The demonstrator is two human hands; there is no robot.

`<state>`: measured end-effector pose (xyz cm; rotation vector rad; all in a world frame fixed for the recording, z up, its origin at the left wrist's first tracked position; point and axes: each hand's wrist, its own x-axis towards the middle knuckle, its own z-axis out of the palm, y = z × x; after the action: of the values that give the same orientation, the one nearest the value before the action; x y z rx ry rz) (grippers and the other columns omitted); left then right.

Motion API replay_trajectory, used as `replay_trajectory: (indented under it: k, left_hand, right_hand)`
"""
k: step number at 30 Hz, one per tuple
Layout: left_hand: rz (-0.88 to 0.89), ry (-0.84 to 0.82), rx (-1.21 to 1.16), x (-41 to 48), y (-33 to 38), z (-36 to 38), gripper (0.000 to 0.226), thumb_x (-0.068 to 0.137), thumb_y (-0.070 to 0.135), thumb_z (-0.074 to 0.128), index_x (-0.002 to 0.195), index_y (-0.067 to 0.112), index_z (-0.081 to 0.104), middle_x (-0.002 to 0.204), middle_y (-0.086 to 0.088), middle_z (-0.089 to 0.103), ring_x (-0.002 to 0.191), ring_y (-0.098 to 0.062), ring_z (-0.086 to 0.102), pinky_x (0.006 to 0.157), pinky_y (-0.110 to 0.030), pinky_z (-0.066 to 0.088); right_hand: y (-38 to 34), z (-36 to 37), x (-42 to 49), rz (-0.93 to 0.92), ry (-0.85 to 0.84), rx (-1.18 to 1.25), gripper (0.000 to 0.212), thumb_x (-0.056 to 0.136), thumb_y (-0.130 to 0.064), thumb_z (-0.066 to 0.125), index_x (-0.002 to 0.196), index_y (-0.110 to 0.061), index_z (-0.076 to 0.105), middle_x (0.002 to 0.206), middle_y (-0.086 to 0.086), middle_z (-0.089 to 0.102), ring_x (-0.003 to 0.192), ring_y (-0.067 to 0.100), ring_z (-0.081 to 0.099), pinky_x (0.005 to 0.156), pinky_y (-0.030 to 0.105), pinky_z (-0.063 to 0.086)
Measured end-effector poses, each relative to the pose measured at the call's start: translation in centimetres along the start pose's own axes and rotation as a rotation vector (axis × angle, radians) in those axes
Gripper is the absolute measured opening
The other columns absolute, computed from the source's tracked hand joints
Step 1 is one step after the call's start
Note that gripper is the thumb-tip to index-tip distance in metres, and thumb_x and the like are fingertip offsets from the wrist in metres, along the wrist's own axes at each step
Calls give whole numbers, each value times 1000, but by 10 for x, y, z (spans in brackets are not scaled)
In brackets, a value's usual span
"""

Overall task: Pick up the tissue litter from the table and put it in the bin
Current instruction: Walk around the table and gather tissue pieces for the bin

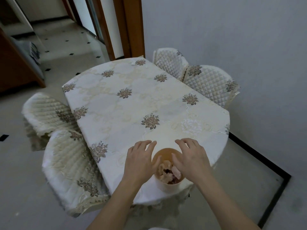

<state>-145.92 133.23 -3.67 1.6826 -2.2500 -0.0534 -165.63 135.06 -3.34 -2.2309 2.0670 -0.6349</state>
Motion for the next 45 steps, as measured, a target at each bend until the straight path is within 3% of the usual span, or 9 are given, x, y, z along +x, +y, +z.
replay_trajectory:
  k: [5,12,23,29,32,37,45]
  left_hand:
    - [-65,43,21,-3,-11,-18,50,85,54,46,123,25,62,121,5,66,114,-19,59,87,-40,49]
    - [-270,110,92,-42,-46,-48,52,84,52,46,124,22,63,121,3,66,112,-21,60,89,-43,51]
    - [-735,219,221,-186,-110,-109,47,79,49,50,115,23,66,112,3,69,103,-22,62,81,-39,49]
    - [-922,260,252,-254,-145,-126,50,83,49,48,120,20,65,117,2,68,107,-22,61,84,-41,50]
    - [-968,262,255,-274,-171,-130,50,82,49,47,119,20,65,116,1,68,106,-22,62,82,-40,50]
    - [-988,282,248,-290,-236,-141,50,82,48,48,120,20,65,117,2,67,107,-22,61,83,-40,50]
    - [-951,315,218,-315,-384,-177,50,82,46,49,121,19,65,118,1,67,109,-22,60,83,-40,50]
  right_hand:
    - [-22,-12,26,-112,49,2,42,79,-37,63,117,-17,66,112,4,66,109,25,60,84,43,52]
    - [-72,2,40,-299,-11,66,43,78,-38,64,117,-18,65,112,3,65,109,25,59,86,42,50]
    - [-214,47,15,-723,-155,261,35,78,-36,59,106,-17,67,109,5,66,106,28,60,83,42,50]
    - [-292,70,-7,-897,-225,325,39,79,-36,60,112,-16,66,107,4,65,101,28,59,82,43,52]
    - [-328,82,-13,-946,-217,336,39,78,-34,60,111,-15,66,109,6,65,101,27,60,77,40,51]
    - [-391,109,-11,-979,-243,327,41,79,-34,59,115,-15,65,112,6,65,108,26,59,83,43,53]
    - [-520,165,4,-955,-242,260,41,78,-35,61,114,-14,67,108,5,66,103,26,61,77,39,53]
